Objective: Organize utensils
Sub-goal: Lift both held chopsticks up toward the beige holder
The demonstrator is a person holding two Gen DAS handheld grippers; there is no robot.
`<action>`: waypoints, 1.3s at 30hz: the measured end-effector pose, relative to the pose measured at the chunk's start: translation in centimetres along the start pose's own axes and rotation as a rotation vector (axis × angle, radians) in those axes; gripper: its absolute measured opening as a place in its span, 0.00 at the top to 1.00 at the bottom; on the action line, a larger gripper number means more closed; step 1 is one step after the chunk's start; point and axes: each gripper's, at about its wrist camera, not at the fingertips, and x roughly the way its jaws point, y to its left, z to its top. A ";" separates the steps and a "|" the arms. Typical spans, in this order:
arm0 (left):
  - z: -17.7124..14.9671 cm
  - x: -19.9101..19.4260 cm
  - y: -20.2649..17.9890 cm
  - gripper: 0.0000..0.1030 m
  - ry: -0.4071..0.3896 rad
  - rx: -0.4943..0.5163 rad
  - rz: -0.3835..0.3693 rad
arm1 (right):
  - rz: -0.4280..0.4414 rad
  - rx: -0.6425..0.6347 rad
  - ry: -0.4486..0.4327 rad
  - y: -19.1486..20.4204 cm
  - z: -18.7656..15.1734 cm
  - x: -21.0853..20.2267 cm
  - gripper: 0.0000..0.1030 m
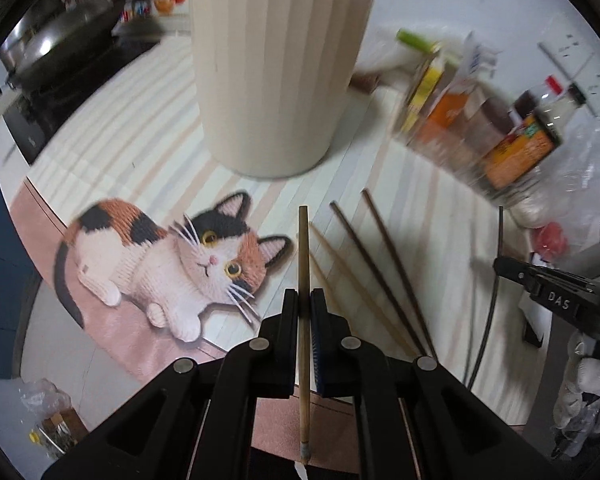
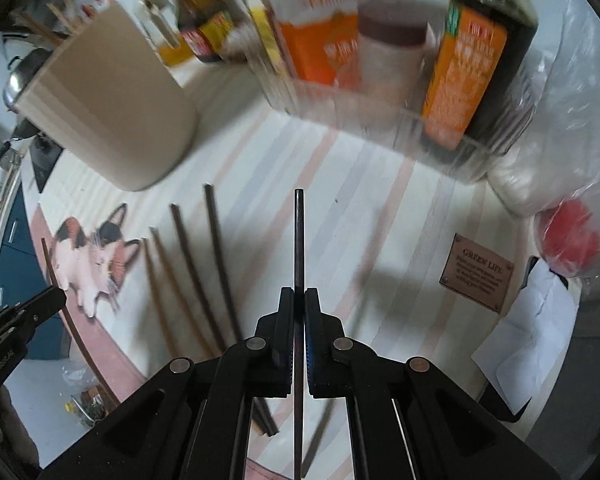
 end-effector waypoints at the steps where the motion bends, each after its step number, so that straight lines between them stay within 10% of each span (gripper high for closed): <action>1: -0.1 -0.6 -0.1 0.97 -0.011 0.004 -0.006 | 0.003 -0.001 -0.014 0.5 0.2 -0.9 0.96; 20: 4.9 -9.5 -1.6 0.97 -0.259 0.008 -0.078 | 0.060 -0.021 -0.364 4.2 3.7 -11.8 0.96; 39: 21.6 -21.9 -3.0 0.97 -0.629 0.035 -0.077 | 0.258 0.043 -0.654 7.8 19.2 -24.9 0.96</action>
